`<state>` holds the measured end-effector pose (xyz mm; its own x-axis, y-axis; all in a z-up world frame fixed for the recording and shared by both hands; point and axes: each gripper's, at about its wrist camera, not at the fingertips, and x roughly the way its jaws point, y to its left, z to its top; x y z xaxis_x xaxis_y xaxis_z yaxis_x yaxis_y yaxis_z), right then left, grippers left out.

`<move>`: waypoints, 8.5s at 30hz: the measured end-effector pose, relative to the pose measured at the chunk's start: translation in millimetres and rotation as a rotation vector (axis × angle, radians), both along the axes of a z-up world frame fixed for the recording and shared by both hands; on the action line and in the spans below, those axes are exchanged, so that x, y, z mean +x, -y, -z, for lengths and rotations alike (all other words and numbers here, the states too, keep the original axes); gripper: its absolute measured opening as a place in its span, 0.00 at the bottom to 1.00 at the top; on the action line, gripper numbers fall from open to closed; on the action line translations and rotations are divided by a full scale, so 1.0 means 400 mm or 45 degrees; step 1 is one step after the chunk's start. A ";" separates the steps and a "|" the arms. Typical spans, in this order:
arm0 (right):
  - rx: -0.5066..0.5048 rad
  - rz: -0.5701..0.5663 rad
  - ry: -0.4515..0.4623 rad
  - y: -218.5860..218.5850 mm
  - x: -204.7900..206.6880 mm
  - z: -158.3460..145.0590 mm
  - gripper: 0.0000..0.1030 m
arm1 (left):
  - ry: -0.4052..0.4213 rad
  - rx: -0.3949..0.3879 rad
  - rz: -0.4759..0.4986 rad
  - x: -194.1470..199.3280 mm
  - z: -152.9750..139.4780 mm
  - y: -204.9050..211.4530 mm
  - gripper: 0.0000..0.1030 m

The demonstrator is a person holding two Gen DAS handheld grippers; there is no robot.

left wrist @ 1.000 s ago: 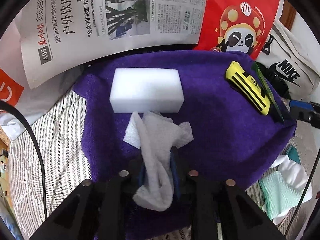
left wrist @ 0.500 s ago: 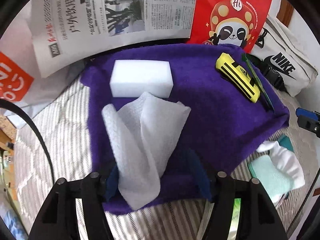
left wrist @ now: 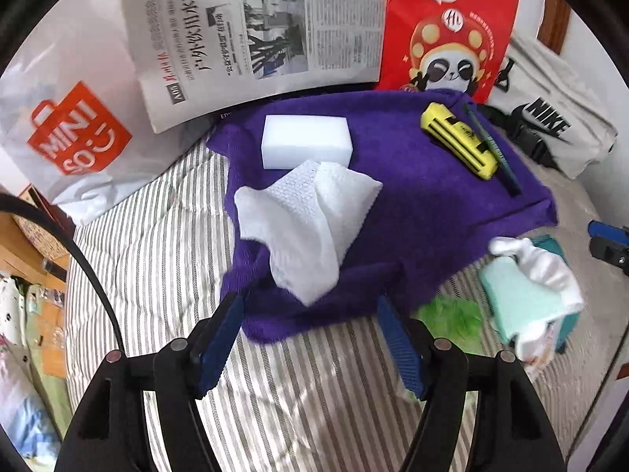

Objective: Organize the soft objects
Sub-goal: 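Open the left tool to release the white tissue on the purple towel, then grasp the green tissue pack with the left tool while the right tool grasps the teal knit pad, then carry the tissue pack with the left tool while the right tool carries the teal pad onto the towel, then release the teal pad beside the pouch with the right tool while the left tool releases the tissue pack, then grasp the white sock with the mint cloth using the right tool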

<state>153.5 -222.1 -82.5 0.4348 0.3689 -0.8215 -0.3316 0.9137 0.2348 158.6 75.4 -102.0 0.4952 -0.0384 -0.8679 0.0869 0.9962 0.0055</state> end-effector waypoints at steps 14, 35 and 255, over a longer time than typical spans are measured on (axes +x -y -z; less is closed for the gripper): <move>0.051 0.094 -0.055 0.066 -0.110 0.021 0.54 | 0.005 -0.129 0.262 -0.083 0.061 0.162 0.67; -0.002 0.152 -0.146 0.039 -0.120 0.113 0.55 | 0.018 0.028 0.163 -0.149 0.130 0.120 0.48; 0.060 0.258 0.002 -0.066 -0.054 0.017 0.18 | 0.236 -0.116 0.158 0.087 -0.226 0.071 0.67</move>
